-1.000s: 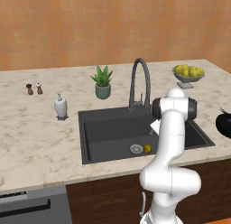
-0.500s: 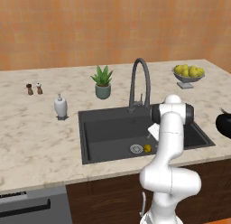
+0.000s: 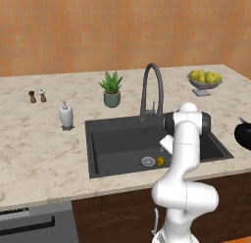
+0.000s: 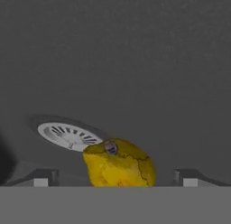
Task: Pick the lemon from the sink and place it in the bowl. Then pick the bowl and place it in the microwave. Then close the microwave door and press the start button.
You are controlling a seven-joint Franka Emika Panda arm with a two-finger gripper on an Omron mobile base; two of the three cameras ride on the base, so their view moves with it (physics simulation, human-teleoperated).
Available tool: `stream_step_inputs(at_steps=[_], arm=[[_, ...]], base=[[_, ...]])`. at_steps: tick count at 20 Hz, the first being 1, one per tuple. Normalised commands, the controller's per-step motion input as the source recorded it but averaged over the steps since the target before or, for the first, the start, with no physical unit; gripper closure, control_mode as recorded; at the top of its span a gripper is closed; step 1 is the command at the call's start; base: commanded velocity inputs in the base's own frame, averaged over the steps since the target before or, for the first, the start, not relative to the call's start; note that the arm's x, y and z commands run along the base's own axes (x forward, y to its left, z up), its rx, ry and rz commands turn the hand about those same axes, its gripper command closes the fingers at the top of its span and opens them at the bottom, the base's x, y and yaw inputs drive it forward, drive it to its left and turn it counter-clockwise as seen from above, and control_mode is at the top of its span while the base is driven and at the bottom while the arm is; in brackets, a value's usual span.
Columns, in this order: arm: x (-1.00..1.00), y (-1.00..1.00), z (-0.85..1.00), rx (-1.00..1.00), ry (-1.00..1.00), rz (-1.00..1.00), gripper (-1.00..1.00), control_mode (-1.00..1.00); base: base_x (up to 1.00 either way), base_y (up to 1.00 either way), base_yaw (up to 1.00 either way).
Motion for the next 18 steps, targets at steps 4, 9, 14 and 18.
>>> stream_step_inputs(at_steps=[4,9,14,18], arm=[[-0.22,0.49,0.0,0.01,-0.05,0.14,-1.0,-1.0],[-0.03,0.28,-0.01,0.06,-0.01,0.15,-1.0,-1.0],[-0.08,0.11,-0.21,0.02,0.0,0.15,-1.0,-1.0],[0.0,0.0,-0.43,0.0,0.0,0.15,-1.0,-1.0]], base=[[0.0,0.0,0.0],[0.0,0.0,0.0],[0.0,0.0,0.0],[0.0,0.0,0.0]])
